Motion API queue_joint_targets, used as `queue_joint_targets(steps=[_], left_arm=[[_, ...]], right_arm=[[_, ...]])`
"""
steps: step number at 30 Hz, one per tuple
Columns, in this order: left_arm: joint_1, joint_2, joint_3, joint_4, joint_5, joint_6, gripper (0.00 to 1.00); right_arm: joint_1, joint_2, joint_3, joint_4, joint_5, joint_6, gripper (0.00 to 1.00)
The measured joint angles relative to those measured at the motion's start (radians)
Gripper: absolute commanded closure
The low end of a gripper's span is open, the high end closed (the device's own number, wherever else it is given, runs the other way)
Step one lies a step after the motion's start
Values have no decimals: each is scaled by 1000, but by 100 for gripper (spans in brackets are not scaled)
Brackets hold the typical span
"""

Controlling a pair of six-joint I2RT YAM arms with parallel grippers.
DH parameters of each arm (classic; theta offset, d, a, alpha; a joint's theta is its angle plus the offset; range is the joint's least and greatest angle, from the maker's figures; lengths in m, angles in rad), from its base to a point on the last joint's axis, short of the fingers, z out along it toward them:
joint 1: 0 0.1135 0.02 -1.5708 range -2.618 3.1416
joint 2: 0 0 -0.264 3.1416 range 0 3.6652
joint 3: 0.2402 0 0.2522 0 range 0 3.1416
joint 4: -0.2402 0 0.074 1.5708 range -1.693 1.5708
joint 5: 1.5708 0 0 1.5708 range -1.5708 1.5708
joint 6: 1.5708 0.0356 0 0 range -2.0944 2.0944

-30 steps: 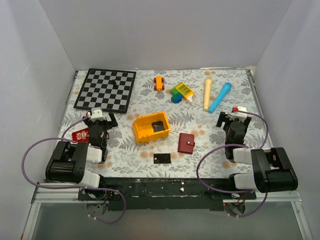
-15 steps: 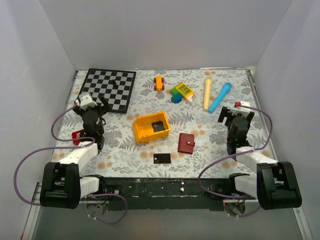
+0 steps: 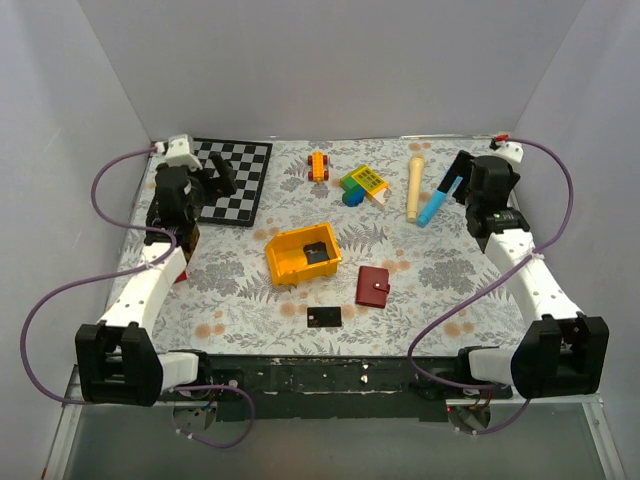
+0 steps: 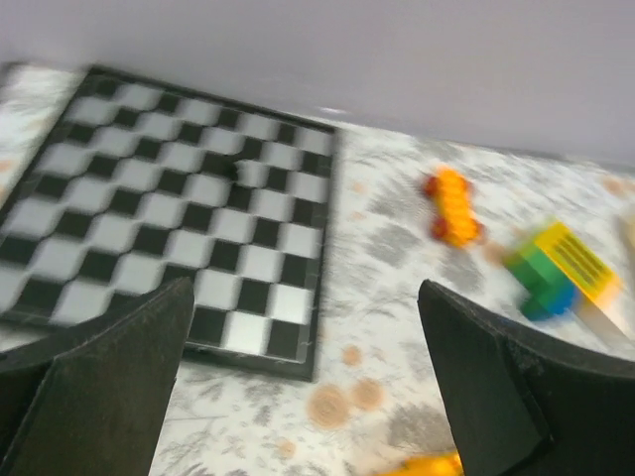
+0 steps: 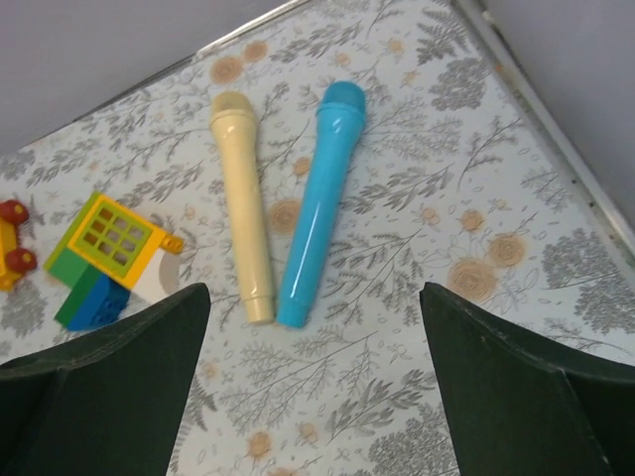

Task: Put the credit cards into the card holder
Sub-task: Move the storage box to the center of the board.

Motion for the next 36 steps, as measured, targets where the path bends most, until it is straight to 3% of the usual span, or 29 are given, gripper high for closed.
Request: queue_joint_targets(steps=[5, 9, 13, 17, 23, 31, 36], left_arm=[[-21, 117, 189, -76, 533, 104, 2], [-95, 239, 333, -236, 775, 239, 2], [-222, 369, 476, -453, 781, 400, 2], [-317, 415, 460, -605, 779, 502, 2], [-312, 427, 426, -721, 748, 590, 2], [-347, 536, 428, -735, 615, 636, 2], [-369, 618, 435, -738, 536, 646, 21]], right_arm=[[1, 4, 31, -141, -147, 58, 6], [1, -48, -33, -195, -261, 98, 8], [4, -129, -79, -224, -333, 111, 8], [8, -235, -130, -237, -377, 111, 9], [8, -313, -185, -248, -410, 108, 9], [8, -316, -229, -259, -463, 114, 9], [8, -315, -230, -261, -466, 120, 10]])
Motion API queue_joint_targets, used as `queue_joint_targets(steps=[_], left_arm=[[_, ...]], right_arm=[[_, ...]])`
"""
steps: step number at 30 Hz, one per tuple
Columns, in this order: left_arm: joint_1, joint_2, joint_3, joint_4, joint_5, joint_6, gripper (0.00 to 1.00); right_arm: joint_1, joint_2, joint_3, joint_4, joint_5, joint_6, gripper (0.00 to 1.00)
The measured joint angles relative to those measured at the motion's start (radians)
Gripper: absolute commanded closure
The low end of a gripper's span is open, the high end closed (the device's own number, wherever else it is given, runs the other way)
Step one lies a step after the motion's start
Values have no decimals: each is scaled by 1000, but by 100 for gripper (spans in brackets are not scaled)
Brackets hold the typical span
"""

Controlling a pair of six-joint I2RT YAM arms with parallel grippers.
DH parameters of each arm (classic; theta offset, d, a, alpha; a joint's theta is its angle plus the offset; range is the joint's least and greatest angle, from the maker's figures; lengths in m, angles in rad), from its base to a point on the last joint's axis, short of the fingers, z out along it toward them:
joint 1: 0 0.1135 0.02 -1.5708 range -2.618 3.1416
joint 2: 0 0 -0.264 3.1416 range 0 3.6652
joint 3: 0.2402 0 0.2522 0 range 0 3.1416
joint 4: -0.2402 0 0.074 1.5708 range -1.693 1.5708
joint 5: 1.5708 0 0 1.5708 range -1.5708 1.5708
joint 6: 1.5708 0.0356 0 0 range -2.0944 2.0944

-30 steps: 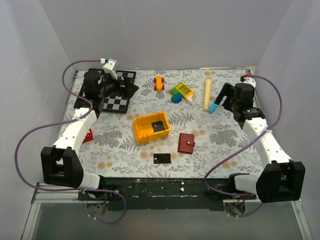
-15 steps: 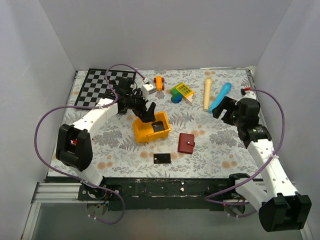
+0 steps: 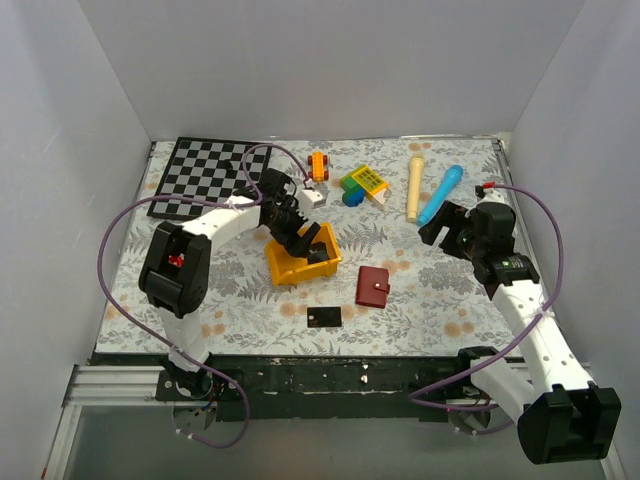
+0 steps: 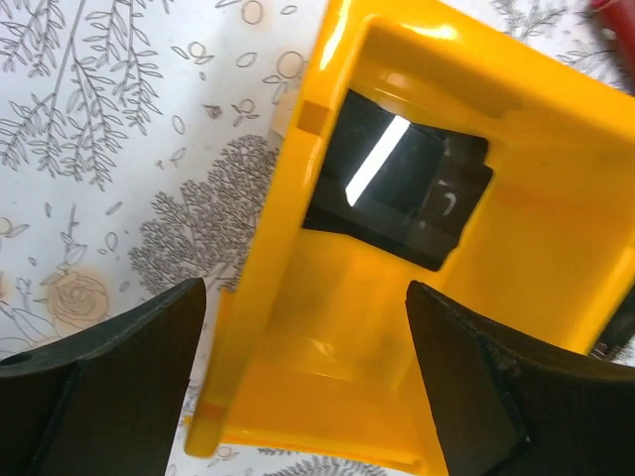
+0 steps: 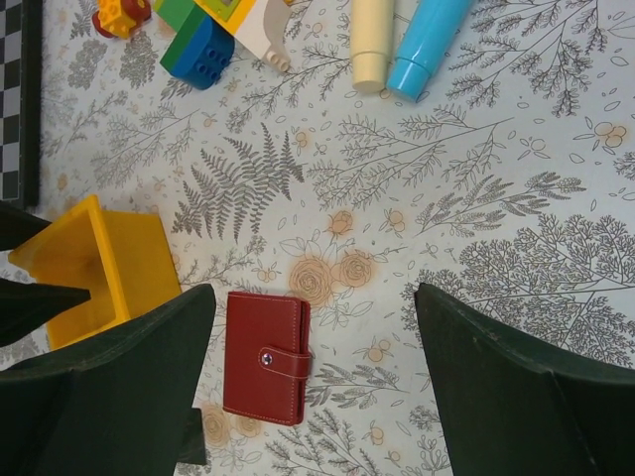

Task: Put the credit cards into the card holder
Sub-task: Move the storage box to the center of the board.

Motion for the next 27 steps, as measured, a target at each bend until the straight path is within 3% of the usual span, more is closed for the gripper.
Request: queue_joint_targets(steps=[2, 5, 11, 15, 27], left_arm=[[-4, 25, 16, -1, -27, 2, 26], [-8, 42, 36, 4, -64, -4, 46], [-11, 44, 65, 12, -132, -16, 64], [-11, 44, 67, 9, -163, -31, 100], [-17, 48, 91, 43, -296, -156, 100]], right_arm=[[0, 0, 0, 0, -2, 3, 10], [0, 0, -5, 3, -8, 7, 10], [0, 6, -18, 5, -16, 10, 10], [0, 14, -19, 13, -22, 11, 10], [0, 23, -19, 22, -39, 14, 10]])
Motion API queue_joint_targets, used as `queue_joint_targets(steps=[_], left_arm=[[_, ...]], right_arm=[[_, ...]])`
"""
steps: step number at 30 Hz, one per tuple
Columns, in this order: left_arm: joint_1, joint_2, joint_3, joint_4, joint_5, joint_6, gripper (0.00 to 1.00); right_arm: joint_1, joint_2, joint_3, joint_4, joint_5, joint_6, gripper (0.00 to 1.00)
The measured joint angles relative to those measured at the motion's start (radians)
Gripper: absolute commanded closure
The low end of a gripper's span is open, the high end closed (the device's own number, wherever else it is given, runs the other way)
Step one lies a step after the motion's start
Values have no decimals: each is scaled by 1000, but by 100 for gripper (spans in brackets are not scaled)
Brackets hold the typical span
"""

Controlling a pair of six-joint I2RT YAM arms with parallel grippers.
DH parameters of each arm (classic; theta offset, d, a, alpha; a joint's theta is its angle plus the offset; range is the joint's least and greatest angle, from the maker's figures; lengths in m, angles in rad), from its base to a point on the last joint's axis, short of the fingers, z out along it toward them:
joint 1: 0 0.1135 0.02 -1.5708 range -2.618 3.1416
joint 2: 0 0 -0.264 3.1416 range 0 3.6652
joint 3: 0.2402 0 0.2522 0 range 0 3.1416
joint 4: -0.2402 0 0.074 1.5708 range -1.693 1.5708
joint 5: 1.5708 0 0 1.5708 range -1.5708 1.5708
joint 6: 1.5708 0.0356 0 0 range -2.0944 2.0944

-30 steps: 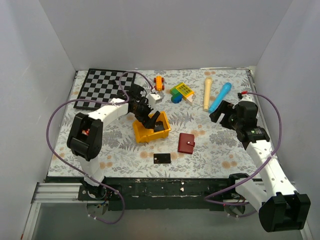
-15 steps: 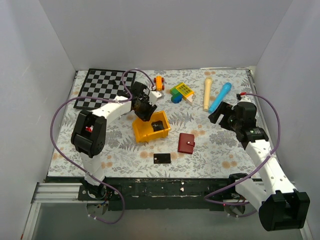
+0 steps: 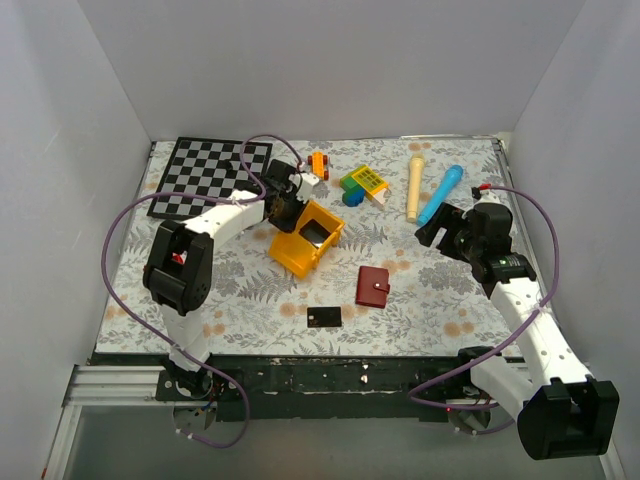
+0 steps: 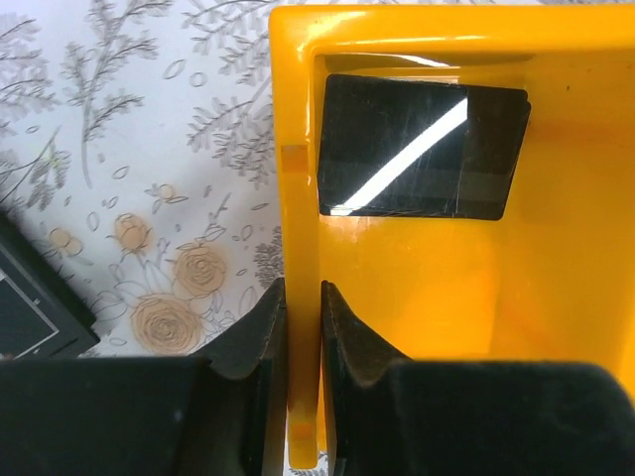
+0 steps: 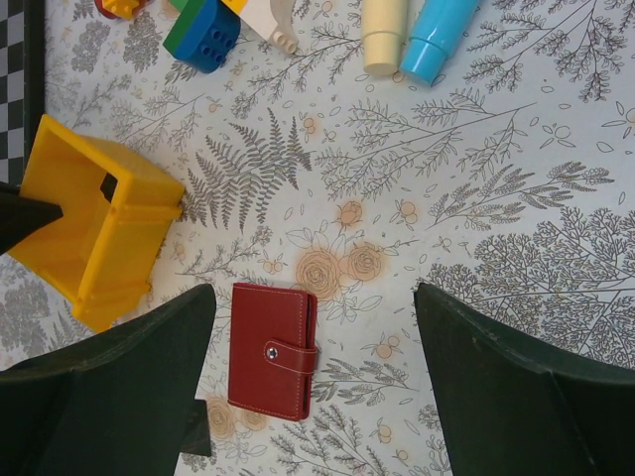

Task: Put the credit cards into the card holder
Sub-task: Move the storage box to the center of the board.

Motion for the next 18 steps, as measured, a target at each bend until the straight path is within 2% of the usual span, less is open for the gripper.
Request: queue_joint_targets(steps=[9, 13, 16, 18], left_arm=[[46, 32, 43, -3, -148, -191, 100], [93, 31, 26, 2, -178, -305, 96], [126, 17, -11, 24, -173, -377, 86], [137, -3, -38, 32, -183, -416, 84]], right_arm=[[0, 1, 0, 0, -3, 1, 11], [0, 1, 0, -2, -3, 0, 11], [0, 0, 0, -6, -3, 0, 11], [0, 0, 0, -9, -3, 1, 11]])
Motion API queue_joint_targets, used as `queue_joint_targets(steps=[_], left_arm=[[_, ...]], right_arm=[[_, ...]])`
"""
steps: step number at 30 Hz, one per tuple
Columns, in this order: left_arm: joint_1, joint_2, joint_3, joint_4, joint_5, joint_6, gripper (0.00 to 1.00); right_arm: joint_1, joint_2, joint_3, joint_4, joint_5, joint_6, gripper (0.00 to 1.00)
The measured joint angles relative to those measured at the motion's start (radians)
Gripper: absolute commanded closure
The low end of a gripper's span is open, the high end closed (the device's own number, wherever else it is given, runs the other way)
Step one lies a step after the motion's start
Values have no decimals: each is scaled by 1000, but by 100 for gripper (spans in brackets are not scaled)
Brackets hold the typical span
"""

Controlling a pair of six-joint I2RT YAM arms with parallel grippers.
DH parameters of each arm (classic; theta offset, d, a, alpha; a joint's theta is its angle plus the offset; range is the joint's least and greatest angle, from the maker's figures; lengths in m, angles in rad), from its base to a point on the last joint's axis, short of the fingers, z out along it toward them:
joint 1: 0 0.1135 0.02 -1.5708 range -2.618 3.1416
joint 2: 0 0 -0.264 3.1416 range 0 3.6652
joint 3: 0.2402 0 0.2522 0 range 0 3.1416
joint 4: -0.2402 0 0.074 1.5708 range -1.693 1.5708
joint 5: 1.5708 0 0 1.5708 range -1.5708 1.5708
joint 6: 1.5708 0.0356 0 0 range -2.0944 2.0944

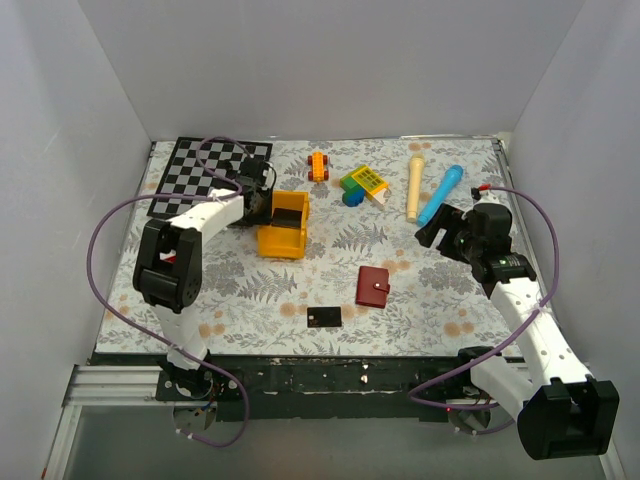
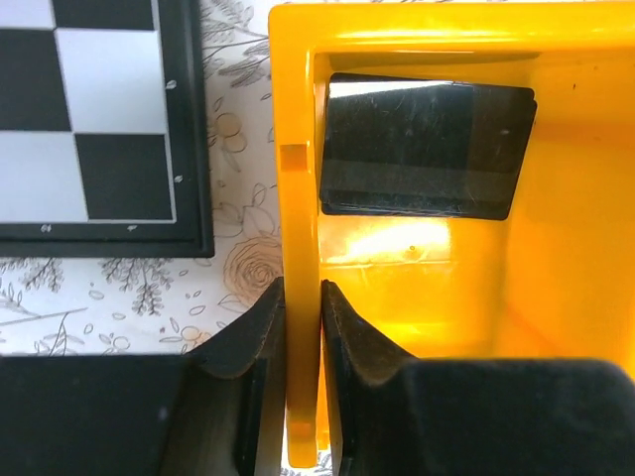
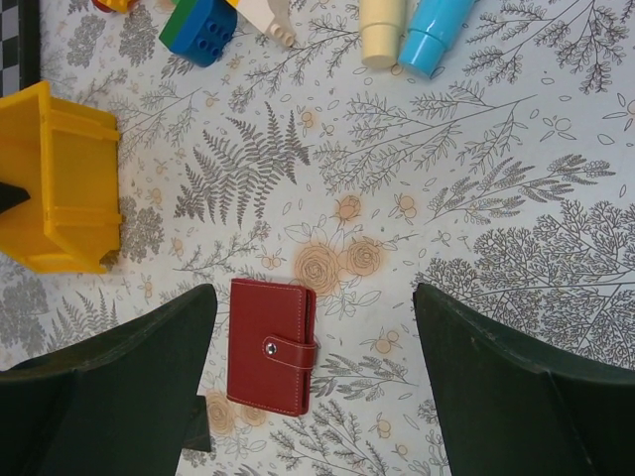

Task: Put the credit cards into the card holder
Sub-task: Move the storage box to the center of the board, then open the card holder at the center of the board.

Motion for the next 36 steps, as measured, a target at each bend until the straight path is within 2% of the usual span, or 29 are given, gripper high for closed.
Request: queue_joint_targets(steps=[3, 5, 8, 13, 15, 19, 20, 21, 22, 26, 31, 36], left_arm=[[5, -24, -37, 20, -26, -32, 66], [7, -29, -64, 18, -53, -42, 50], [8, -28, -103, -5, -71, -50, 31], [12, -32, -108, -18, -91, -56, 26], [13, -45, -108, -23, -95, -56, 20], [14, -118, -95, -40, -95, -53, 16], [14, -142, -85, -43, -93, -53, 14], [14, -168, -76, -43, -92, -52, 2], [14, -192, -67, -43, -91, -51, 2], [13, -320, -46, -53, -86, -41, 2], [-9, -557, -47, -48, -82, 1, 2], [-13, -847, -134, 159, -63, -3, 2]], right_arm=[[0, -1, 0, -10, 3, 0, 13], [0, -2, 0, -19, 3, -1, 13], [0, -5, 0, -37, 7, -1, 12], [8, -6, 19, -91, 12, -8, 12], [14, -14, 32, -109, 19, -13, 12], [28, -39, 46, -146, 26, -20, 11], [33, -45, 46, -153, 26, -21, 11], [37, -48, 46, -161, 28, -23, 11], [43, -50, 46, -169, 30, -24, 11], [72, -52, 45, -204, 46, -15, 10], [196, -63, 43, -234, 158, -1, 8], [262, -32, 41, -234, 215, -5, 7]])
